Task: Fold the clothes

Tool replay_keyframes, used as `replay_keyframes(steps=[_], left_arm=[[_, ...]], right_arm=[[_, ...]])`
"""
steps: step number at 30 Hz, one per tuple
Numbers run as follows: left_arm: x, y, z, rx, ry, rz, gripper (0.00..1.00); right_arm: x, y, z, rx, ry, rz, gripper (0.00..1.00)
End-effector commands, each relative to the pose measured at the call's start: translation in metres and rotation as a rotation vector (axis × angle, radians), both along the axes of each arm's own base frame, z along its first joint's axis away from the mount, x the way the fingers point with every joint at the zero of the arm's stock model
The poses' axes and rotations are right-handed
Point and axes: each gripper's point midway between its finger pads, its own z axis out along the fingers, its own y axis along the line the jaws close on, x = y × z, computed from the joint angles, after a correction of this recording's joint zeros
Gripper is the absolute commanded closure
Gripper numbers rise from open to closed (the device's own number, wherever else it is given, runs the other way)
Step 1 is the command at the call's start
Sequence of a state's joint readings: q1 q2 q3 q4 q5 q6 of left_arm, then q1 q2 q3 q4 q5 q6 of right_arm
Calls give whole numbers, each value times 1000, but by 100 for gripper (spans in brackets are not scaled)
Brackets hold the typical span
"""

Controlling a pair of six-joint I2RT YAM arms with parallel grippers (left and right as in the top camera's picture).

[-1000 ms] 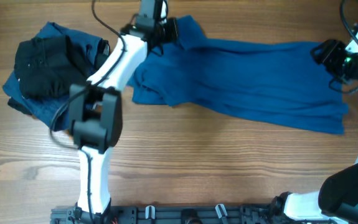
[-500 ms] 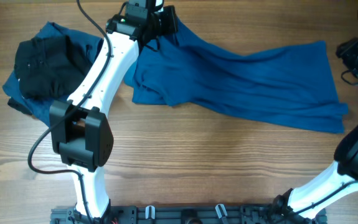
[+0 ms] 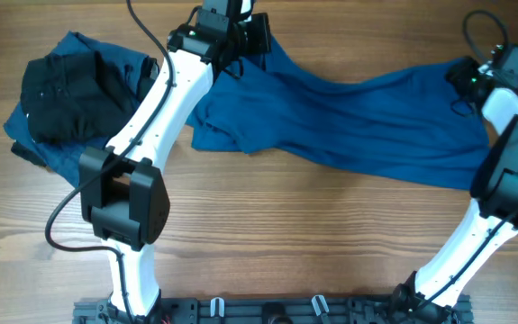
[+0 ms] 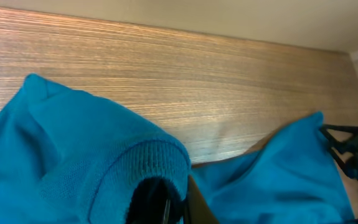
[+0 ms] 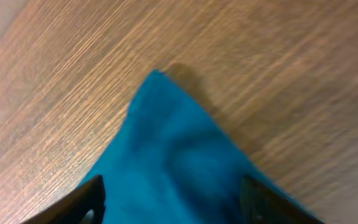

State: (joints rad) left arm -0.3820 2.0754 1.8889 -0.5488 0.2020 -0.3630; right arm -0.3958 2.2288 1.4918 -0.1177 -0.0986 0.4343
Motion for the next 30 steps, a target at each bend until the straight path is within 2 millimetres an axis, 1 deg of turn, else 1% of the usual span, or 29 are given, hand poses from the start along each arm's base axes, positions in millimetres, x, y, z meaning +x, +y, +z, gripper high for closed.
replay_keyframes(steps=[1,2,3,5,6,7,8,9,11,13,15,18,20,21,23,24,25,26,28,29,30], left_arm=[[-3,-1,17,10,-36,-10,96],[-4,0,15,13,-29,-10,96],[-5,0,14,16,-22,-10,96],[-6,1,13,19,-15,-10,96],[-7,1,12,21,-13,-10,96],[-7,1,12,21,-13,-10,96],[-7,1,12,21,-13,-10,96],[-7,1,12,21,-13,-11,96],[-7,1,12,40,-25,-29,96],[-7,2,11,44,-21,-27,96],[-8,3,10,56,-25,-38,96],[-8,3,9,62,-25,-38,96],[-8,3,9,62,-24,-39,96],[-8,3,9,62,-24,-39,96],[-8,3,9,62,-24,-39,96],[-8,3,9,62,-24,-39,96],[-8,3,9,62,-24,-39,96],[-8,3,9,62,-24,-39,96],[-8,3,9,61,-24,-40,96],[-8,3,9,61,-24,-40,96],[-8,3,9,61,-23,-40,96]], right_arm=[[-2,0,-29,-87,86,-25,40],[-5,1,-36,-85,108,-27,44],[-10,1,-45,-83,133,-32,51],[-17,1,-52,-77,170,-37,62],[-18,1,-52,-76,176,-37,72],[-20,-1,-52,-72,182,-41,78],[-22,-2,-47,-49,192,-48,88],[-19,-2,-37,-12,177,-30,96],[-14,-6,-11,44,128,-9,96],[-9,-12,23,97,55,19,96],[-12,-17,55,129,1,32,96],[-21,-25,83,102,-22,30,96],[-22,-25,104,51,-47,67,96],[-23,-25,111,43,-54,71,96],[-23,-24,114,44,-59,69,96],[-22,-23,110,45,-56,72,85],[-19,-22,105,45,-54,76,57],[-15,-20,100,47,-54,81,38],[-4,-14,81,62,-54,79,19],[3,-12,70,65,-56,79,15],[7,-11,57,61,-44,55,15]])
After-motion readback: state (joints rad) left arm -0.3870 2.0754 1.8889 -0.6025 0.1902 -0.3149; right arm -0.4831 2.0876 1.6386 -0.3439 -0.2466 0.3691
